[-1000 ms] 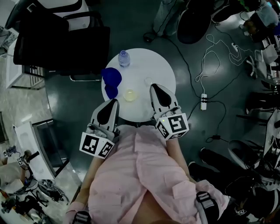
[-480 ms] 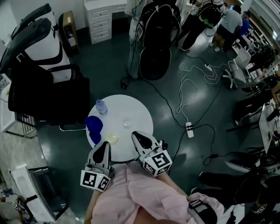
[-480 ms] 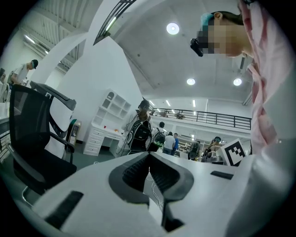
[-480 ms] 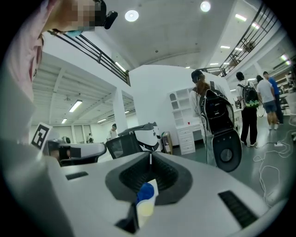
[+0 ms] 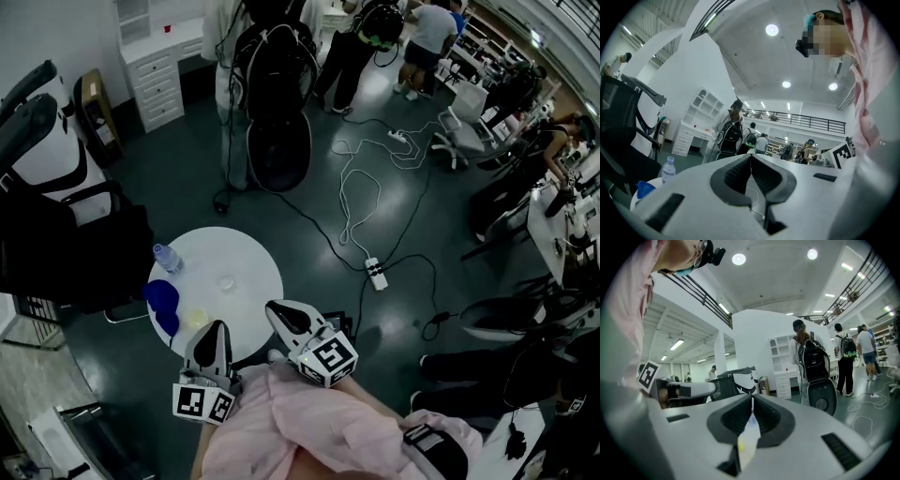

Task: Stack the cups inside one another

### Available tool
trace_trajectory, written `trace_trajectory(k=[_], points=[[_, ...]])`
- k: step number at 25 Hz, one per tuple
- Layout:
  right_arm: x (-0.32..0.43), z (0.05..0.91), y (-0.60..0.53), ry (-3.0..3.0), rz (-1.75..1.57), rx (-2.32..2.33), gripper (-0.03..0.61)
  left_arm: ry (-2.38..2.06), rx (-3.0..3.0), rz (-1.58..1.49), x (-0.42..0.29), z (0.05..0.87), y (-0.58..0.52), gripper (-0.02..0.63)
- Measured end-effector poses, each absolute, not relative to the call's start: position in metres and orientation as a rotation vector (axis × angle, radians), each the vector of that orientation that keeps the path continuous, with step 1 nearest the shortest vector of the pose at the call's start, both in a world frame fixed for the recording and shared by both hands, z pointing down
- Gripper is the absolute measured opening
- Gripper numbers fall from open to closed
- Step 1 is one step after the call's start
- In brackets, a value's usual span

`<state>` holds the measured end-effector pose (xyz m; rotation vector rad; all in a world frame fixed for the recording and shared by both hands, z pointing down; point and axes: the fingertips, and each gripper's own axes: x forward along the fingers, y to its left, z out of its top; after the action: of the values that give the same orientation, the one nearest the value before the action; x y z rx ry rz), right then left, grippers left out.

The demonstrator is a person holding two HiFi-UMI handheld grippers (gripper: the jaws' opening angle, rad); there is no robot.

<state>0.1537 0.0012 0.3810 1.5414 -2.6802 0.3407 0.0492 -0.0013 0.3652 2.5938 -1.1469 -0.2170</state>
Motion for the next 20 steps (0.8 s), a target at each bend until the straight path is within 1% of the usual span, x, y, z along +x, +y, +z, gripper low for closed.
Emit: trace_trajectory(k=[8,20], points=[[0.199,0.385,0.038,-2.642,0.290,1.556,0.035,-1.015,2.686,-0.183,0.115,0.370,0.030,0.018],[0.232,0.399,0.072,-2.587,0.321,1.600,0.035,-0.910,2.686,-0.144,0.158,0.382,0.061,0.018]])
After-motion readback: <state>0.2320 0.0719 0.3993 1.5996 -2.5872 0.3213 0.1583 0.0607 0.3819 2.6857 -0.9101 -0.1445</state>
